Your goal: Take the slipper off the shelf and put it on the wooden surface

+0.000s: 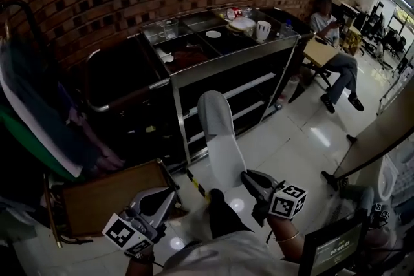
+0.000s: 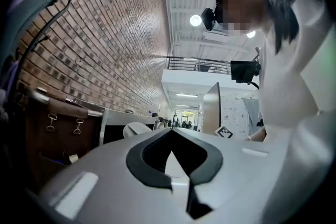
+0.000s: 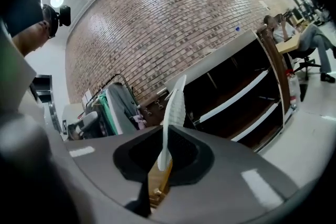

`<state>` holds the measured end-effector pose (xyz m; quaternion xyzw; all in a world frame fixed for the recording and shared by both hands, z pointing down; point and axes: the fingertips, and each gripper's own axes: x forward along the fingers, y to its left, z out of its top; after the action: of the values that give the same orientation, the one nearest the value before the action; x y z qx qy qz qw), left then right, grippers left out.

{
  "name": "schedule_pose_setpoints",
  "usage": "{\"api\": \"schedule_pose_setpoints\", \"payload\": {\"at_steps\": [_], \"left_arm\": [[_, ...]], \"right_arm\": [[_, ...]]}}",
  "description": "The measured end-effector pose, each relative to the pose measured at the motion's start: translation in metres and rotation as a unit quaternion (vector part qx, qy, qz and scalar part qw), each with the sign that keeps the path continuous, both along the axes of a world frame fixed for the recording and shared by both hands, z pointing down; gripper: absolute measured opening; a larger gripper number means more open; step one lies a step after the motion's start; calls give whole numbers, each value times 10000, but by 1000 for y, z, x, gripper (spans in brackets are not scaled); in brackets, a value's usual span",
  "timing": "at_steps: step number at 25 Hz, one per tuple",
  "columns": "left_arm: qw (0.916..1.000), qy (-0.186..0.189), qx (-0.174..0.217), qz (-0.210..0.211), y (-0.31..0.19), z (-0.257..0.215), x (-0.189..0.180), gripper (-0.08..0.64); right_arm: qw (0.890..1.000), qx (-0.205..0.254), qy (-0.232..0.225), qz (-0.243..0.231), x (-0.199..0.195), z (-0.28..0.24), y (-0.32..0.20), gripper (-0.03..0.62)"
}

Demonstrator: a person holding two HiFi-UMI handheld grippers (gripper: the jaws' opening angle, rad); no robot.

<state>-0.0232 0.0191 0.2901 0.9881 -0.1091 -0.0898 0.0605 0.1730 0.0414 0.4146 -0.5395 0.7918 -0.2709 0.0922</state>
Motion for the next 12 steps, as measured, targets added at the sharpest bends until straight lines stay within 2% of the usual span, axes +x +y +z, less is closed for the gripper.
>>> {"api": "schedule_pose_setpoints", "payload": {"at_steps": [2,5,8,12], "left_arm": [[10000,-63,-17,-7,13,7,-14,-3],[9999,116,47,18,29,1,-20,-3],[9998,165,-28,-54,43,-10,-33,-3],[9993,-191,-165,-278,35,5,-70,-3]], "right_arm": [[9999,-15,-96,54,-17,-7,27,29],[9997,-62,-193,157,-23,-18,55,29],[9990,-269,-345,45,-42,-14,67,29],[9972,-298,-658,-179,-79,-5,51,29]]}}
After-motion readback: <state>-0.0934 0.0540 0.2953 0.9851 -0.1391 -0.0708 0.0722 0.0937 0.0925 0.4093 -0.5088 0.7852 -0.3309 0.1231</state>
